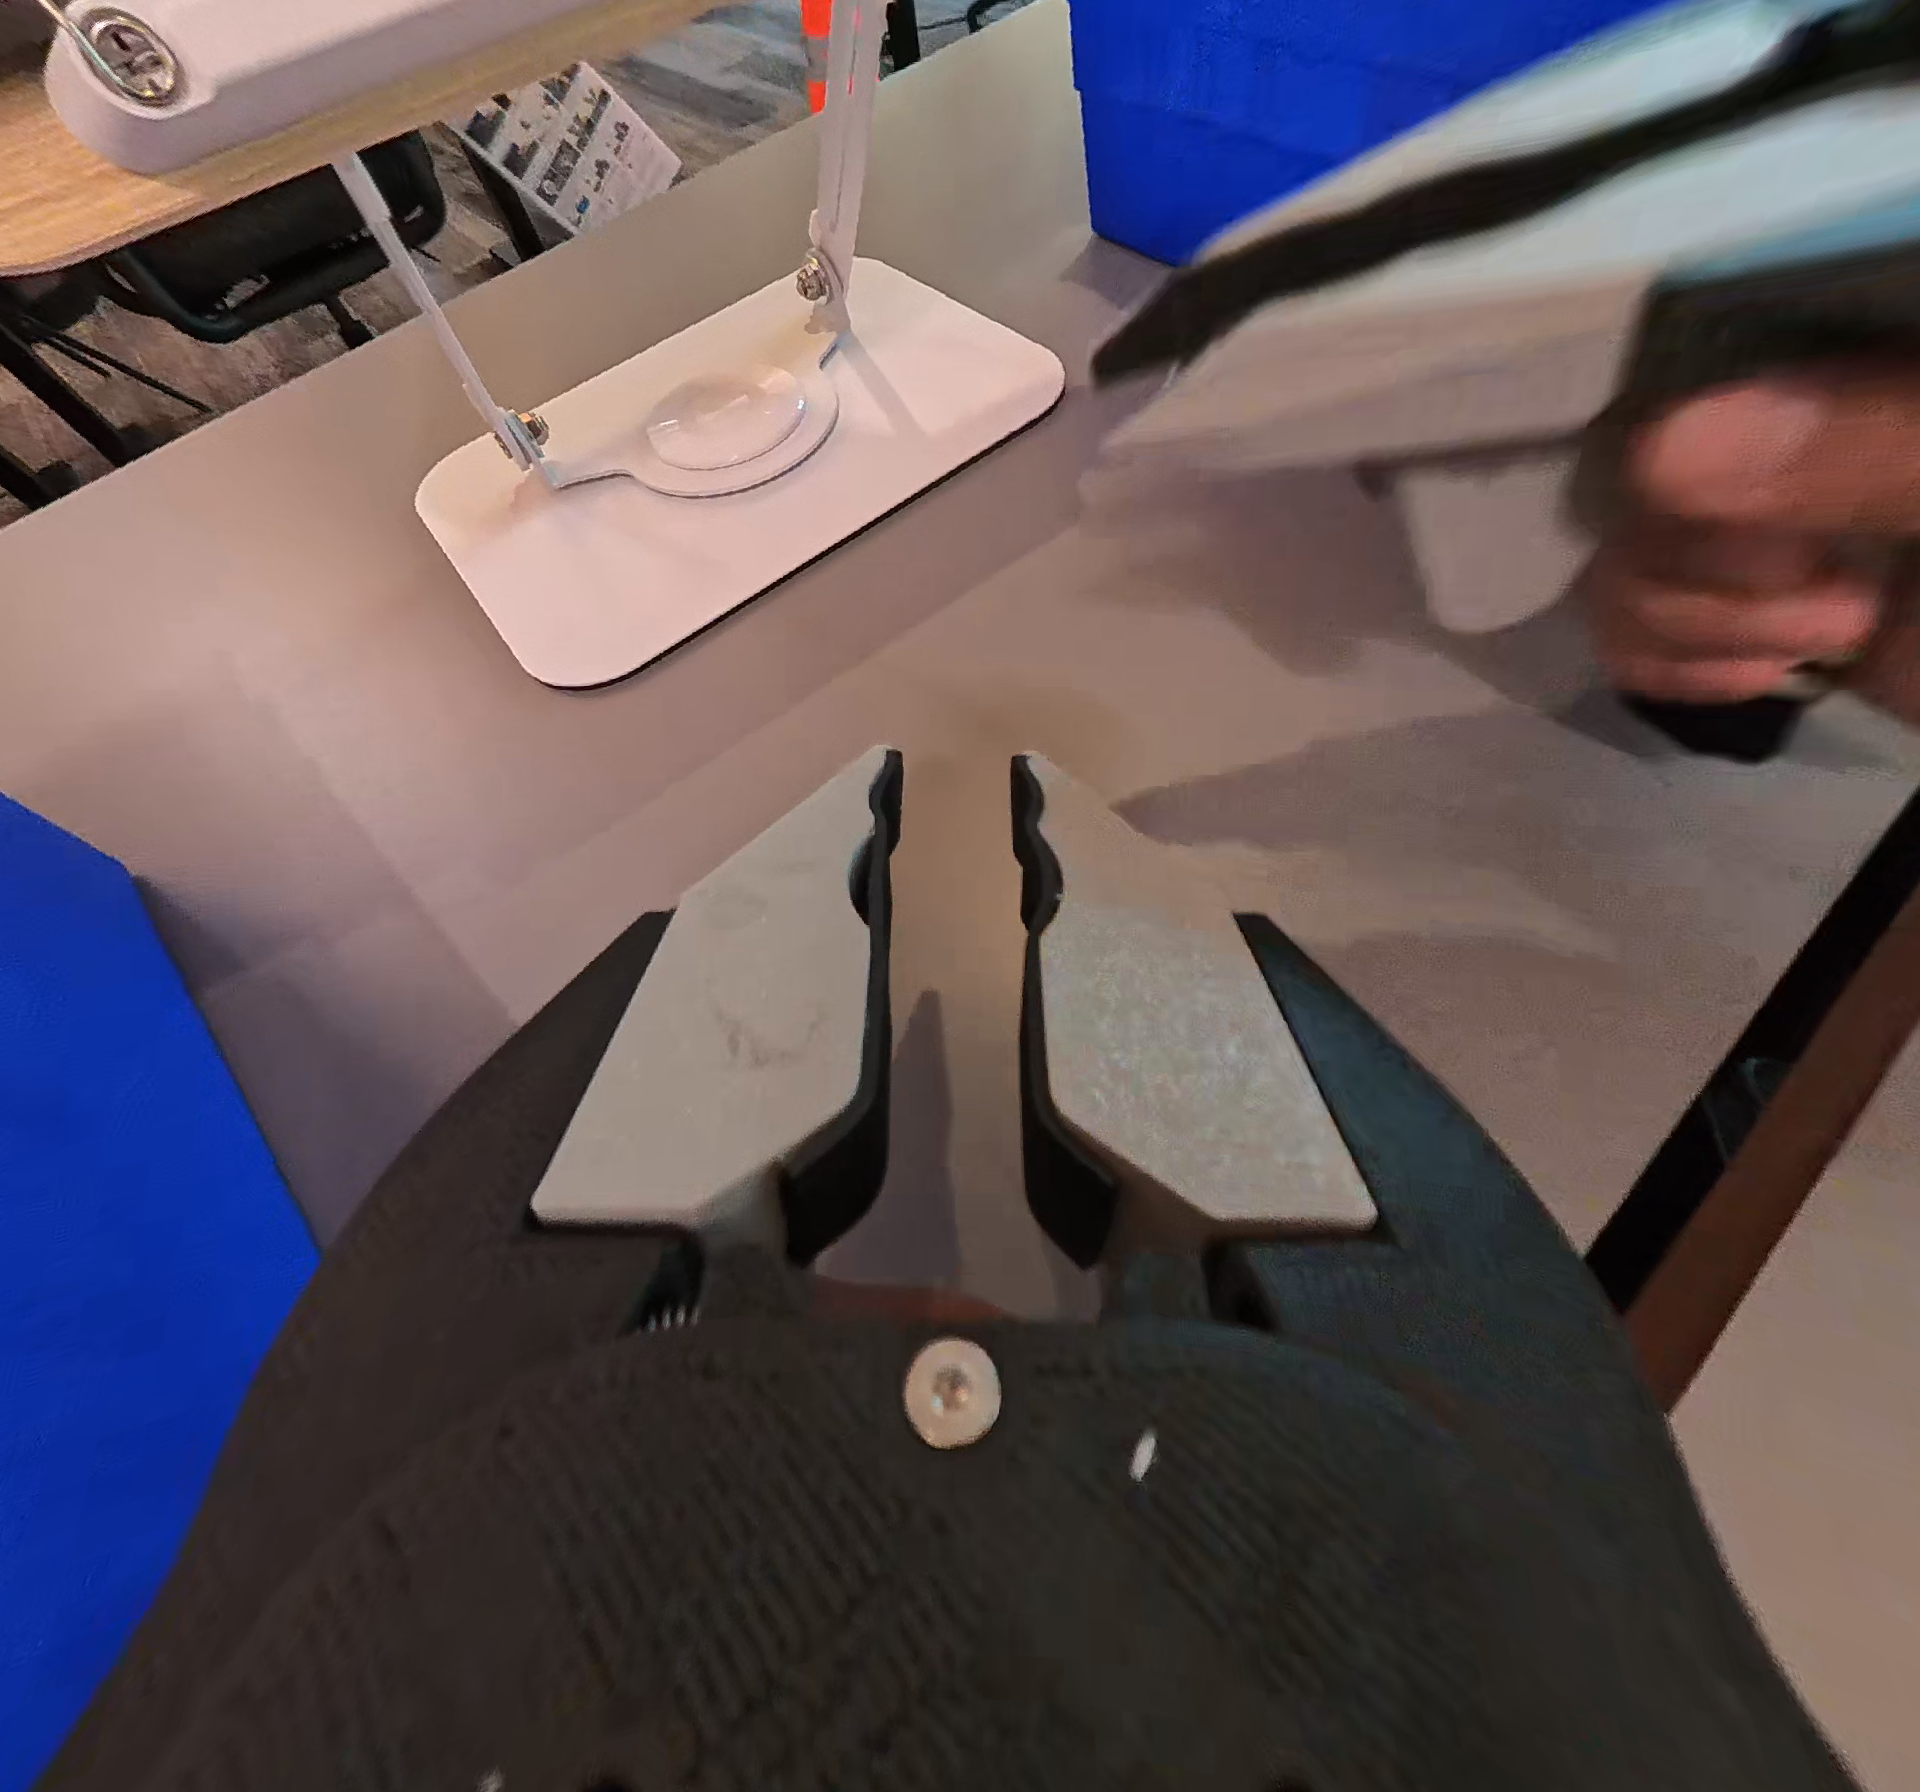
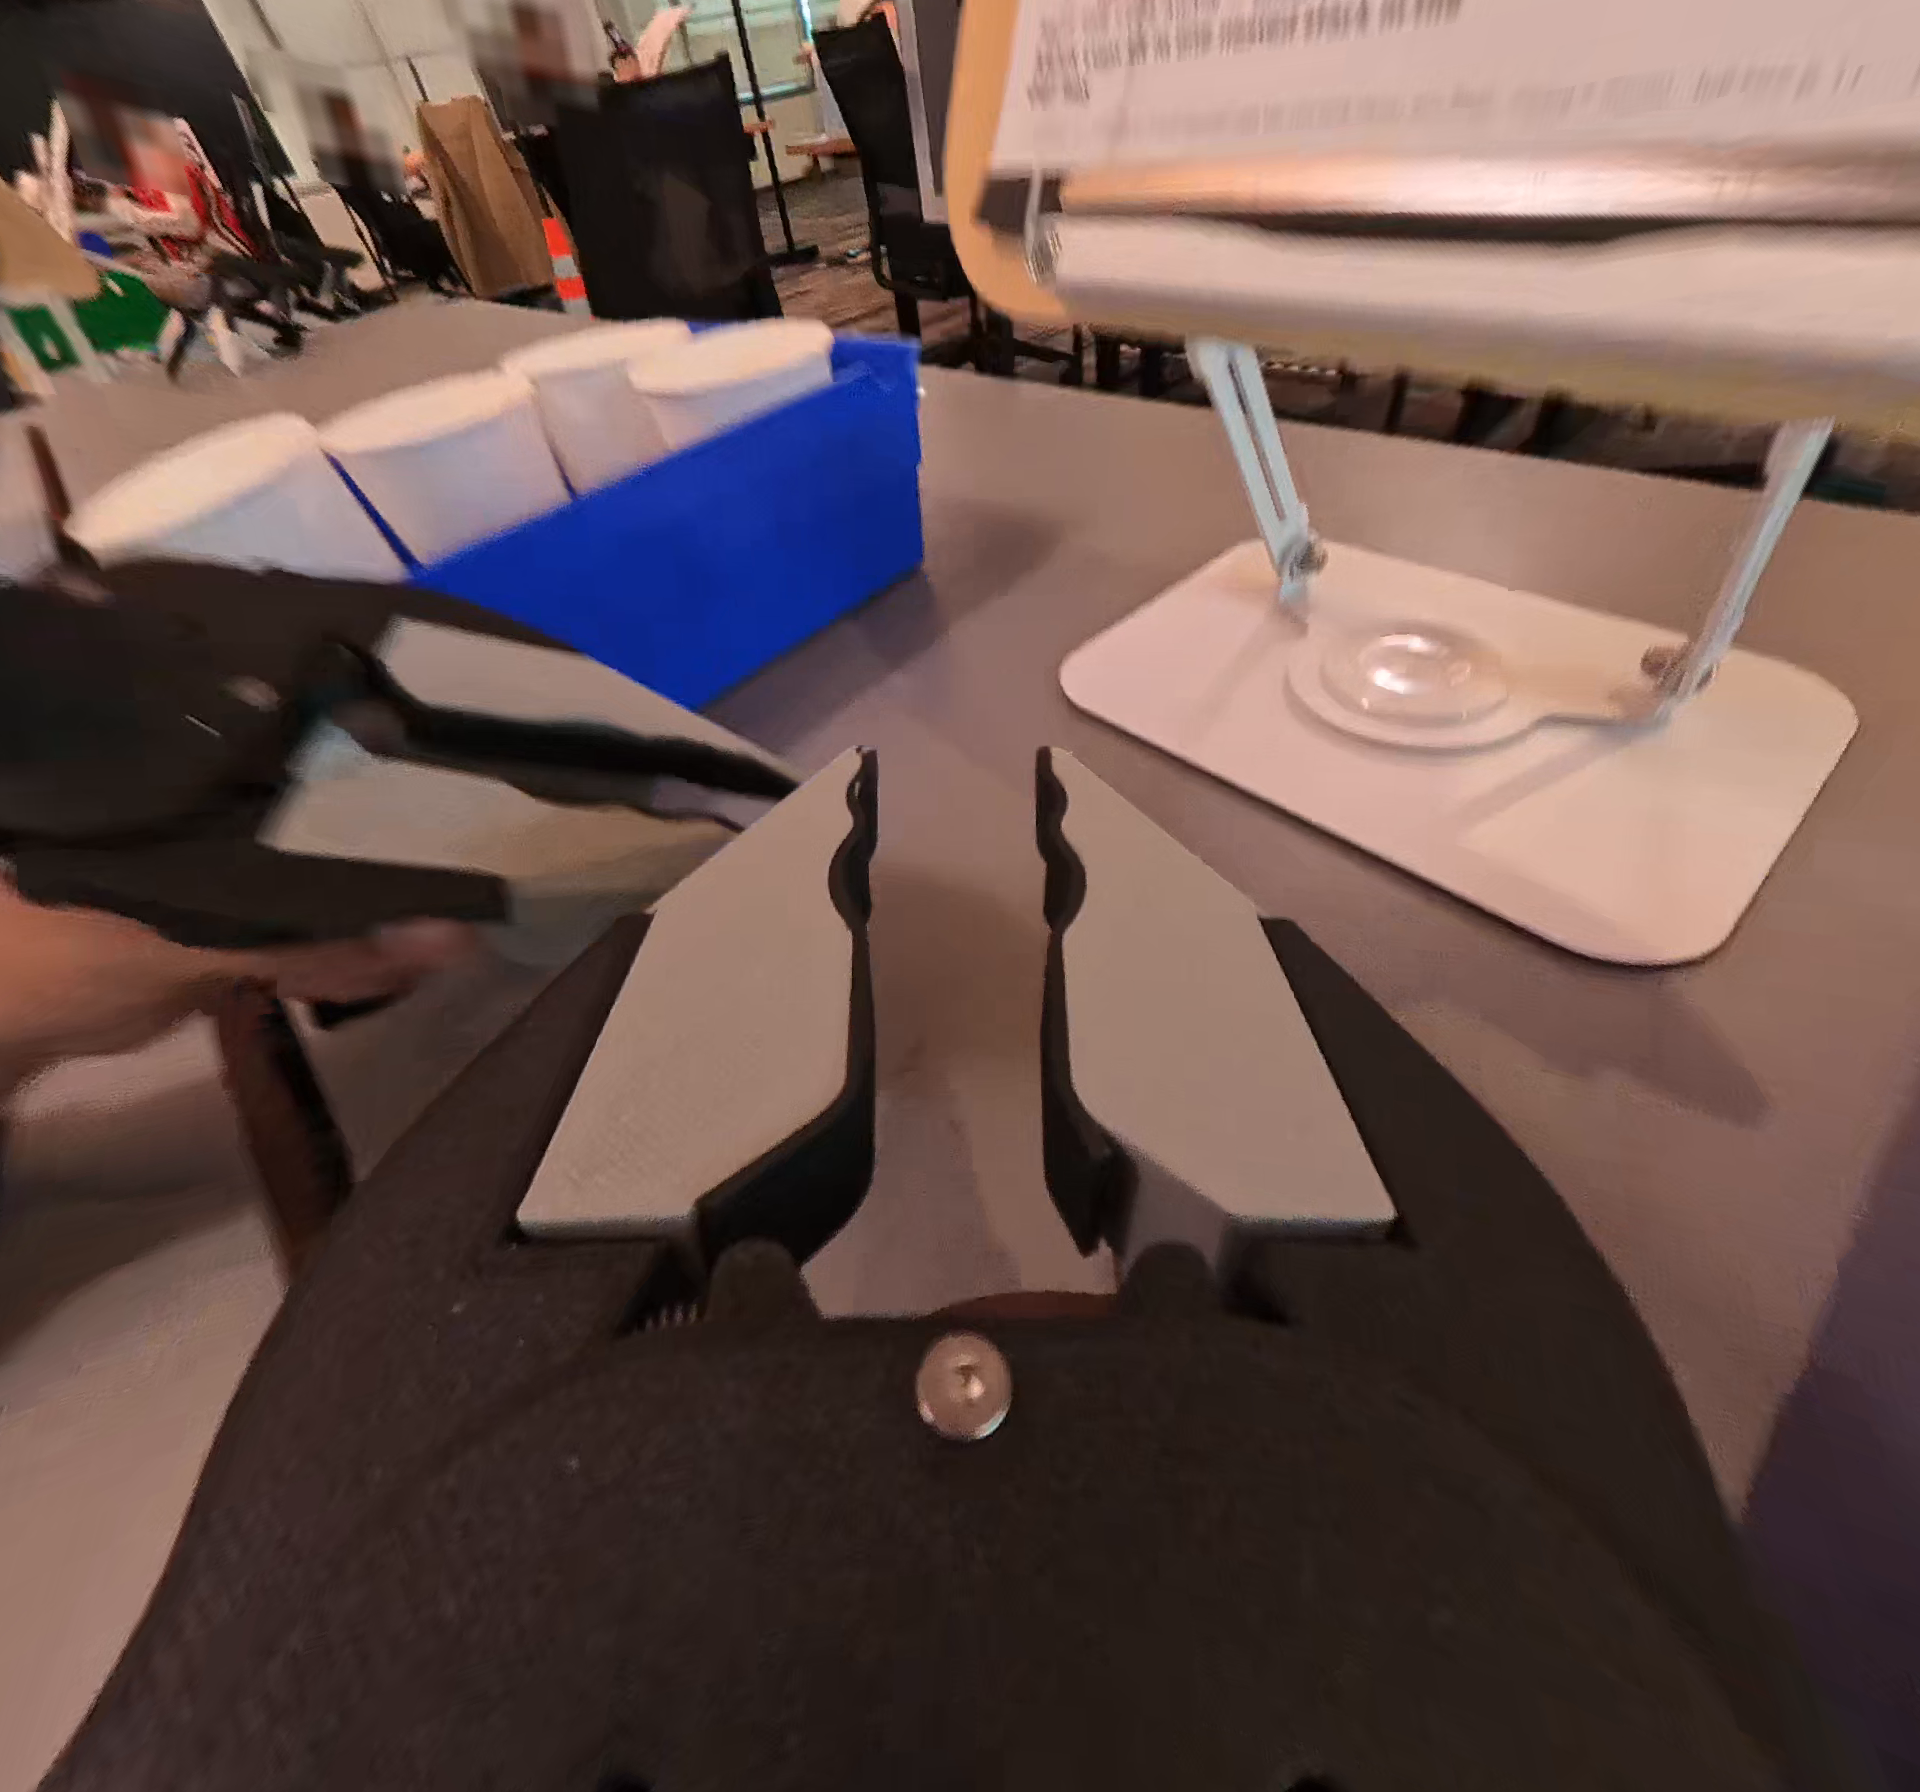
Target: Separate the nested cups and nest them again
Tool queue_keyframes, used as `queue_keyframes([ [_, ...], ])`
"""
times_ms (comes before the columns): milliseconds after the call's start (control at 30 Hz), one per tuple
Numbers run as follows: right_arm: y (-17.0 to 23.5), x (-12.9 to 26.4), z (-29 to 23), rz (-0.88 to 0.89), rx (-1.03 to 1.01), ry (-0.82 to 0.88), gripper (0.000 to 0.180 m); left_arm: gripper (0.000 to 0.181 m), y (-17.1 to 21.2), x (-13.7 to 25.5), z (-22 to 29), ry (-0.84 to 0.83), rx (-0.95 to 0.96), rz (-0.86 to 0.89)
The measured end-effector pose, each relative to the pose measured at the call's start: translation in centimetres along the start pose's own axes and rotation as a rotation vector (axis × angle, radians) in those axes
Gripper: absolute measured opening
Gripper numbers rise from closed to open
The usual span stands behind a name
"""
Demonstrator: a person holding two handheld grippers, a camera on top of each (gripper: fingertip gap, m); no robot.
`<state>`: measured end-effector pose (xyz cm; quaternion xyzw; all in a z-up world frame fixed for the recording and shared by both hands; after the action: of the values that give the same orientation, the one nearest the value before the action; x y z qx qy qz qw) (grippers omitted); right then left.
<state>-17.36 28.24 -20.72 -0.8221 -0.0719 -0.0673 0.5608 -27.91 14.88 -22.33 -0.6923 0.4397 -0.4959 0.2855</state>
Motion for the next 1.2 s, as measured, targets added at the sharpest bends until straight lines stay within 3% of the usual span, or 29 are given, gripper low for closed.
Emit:
queue_keyframes([
  [33,0.8,-0.4,0.9,-0.004,0.002,0.04,0.021,0.018,0.0,-0.1,0.1,0.0,-0.008,-0.003],
  [67,0.6,-0.6,1.2,-0.015,-0.004,0.05,0.027,0.019,0.0,-0.2,0.2,0.006,-0.016,-0.012],
  [200,-0.1,0.7,1.6,0.075,-0.036,0.037,0.023,0.019,0.0,-0.4,0.8,0.02,-0.046,-0.036],
  [400,0.5,0.4,2.4,0.01,-0.001,0.069,0.026,0.024,-0.4,0.5,1.4,0.02,-0.057,-0.028],
  [567,0.5,0.5,2.4,0.012,-0.021,0.054,0.027,0.025,-1.3,5.6,-0.9,-0.065,-0.029,0.06],
  [733,0.3,0.5,1.9,0.027,-0.067,0.006,0.027,0.023,-4.2,11.2,-8.1,-0.181,-0.015,0.067],
  [900,0.6,0.0,1.3,0.001,-0.049,-0.007,0.027,0.027,-3.6,8.8,-16.8,-0.258,-0.006,-0.22],
  [1100,0.3,0.2,1.4,0.015,-0.06,-0.008,0.027,0.033,-0.4,2.9,-19.4,-0.199,-0.08,-0.538],
  [1133,0.3,0.3,1.4,0.019,-0.07,-0.012,0.027,0.03,0.1,2.3,-19.6,-0.217,-0.117,-0.591],
  [1200,0.2,0.4,1.5,0.026,-0.086,-0.017,0.026,0.008,1.0,1.1,-19.8,-0.224,-0.184,-0.686],
])
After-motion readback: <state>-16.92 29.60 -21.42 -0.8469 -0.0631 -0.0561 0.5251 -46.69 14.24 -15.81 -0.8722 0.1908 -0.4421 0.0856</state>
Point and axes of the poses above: each gripper's, where its closed fingertips meet, x back along the fingers, y out of its underside, z = x × y across the jaws, the point moved 10 cm from there along x, back along the fingers, and after that the axes turned 14 degrees about -x, right-handed, at the moved point
